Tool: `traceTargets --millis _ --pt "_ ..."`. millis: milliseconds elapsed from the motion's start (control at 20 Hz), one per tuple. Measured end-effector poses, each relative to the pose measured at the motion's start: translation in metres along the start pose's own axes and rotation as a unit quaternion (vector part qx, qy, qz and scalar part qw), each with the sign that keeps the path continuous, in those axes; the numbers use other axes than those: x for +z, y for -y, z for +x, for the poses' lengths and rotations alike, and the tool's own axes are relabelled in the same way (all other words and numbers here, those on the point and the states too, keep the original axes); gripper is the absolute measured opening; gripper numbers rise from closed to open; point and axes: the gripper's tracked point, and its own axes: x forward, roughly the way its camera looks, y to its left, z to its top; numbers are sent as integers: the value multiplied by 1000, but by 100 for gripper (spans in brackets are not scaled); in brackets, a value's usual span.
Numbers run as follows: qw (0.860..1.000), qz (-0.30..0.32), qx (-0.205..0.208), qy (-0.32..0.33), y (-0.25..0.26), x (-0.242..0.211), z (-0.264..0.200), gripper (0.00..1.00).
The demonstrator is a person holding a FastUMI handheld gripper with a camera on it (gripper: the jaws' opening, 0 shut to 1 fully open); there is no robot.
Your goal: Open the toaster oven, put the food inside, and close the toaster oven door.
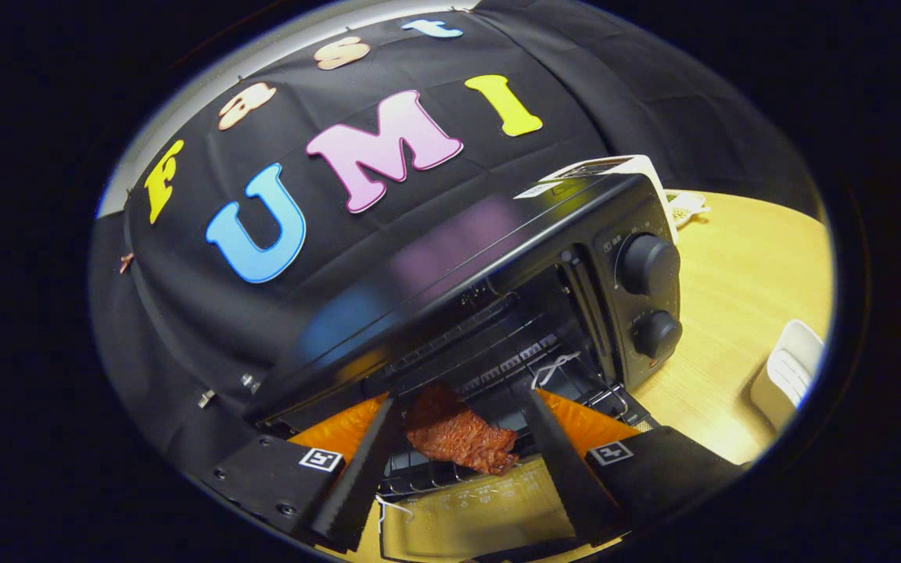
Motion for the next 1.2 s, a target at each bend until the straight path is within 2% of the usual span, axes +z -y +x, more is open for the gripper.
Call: traceTargets --millis 250,450,600,800,950,1200 --pt "996 -66 -4 -54 5 -30 -45 98" --pt "983 -148 6 -113 4 -60 -91 98" --pt "972 -194 5 -132 7 -68 -121 98" --pt "966 -205 -1 -159 14 -80 -140 98" --pt "954 -231 -21 -189 32 -99 -143 99" --pt "944 -233 -46 -228 49 -121 -142 99"
